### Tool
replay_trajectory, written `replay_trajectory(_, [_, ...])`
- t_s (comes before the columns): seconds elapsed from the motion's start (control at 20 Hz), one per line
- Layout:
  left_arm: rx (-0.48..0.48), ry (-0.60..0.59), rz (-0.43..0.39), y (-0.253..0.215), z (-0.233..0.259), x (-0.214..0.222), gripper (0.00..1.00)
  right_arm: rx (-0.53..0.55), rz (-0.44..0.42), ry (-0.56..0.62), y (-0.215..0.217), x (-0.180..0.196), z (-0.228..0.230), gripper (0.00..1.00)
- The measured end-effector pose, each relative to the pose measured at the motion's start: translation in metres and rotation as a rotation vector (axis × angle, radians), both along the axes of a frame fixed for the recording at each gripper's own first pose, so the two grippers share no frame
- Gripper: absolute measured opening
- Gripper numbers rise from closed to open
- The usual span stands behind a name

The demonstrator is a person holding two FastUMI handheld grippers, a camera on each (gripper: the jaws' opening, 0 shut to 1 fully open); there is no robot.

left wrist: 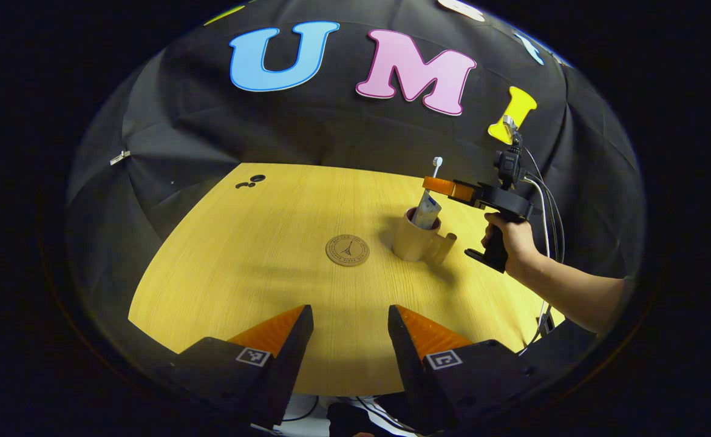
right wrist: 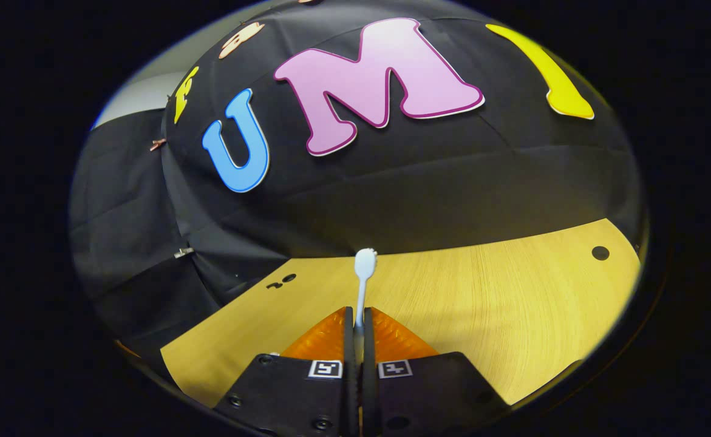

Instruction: Put the toothbrush and toothpaste on the desktop into the cup, then pick up the cup and place it on the coaster on the desktop.

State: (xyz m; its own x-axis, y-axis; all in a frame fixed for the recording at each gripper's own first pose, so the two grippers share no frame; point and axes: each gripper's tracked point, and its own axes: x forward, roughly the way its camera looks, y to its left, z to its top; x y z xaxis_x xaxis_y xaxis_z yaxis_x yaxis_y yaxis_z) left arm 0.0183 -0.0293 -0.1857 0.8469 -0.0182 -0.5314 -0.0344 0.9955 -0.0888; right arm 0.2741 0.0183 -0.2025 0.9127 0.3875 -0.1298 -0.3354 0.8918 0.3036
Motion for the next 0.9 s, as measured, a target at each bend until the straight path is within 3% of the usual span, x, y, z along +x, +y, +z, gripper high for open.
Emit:
replay_trajectory(0.4, [-0.009, -0.004, -0.05, 0.005, 0.002, -0.006, 0.77, -0.005, -0.079, 0.086, -0.015, -0.031, -0.021, 0.14])
replay_trajectory(0.5, [-0.015, -0.008, -0.058, 0.006, 0.002, -0.007, 0.77, -0.003, -0.092, 0.097, -0.019, -0.04, -0.02, 0.23])
replay_trajectory(0.6, [-0.015, -0.017, -0.066, 0.008, 0.001, -0.007, 0.77, -0.008, -0.103, 0.102, -0.022, -0.048, -0.016, 0.23])
replay_trajectory(0.75, [-0.03, -0.022, -0.072, 0.008, 0.001, -0.007, 0.78, -0.007, -0.107, 0.126, -0.025, -0.063, -0.012, 0.37])
replay_trajectory(0.9, [-0.057, -0.037, -0.075, 0.008, 0.005, -0.007, 0.78, -0.012, -0.107, 0.165, -0.029, -0.081, -0.011, 0.38])
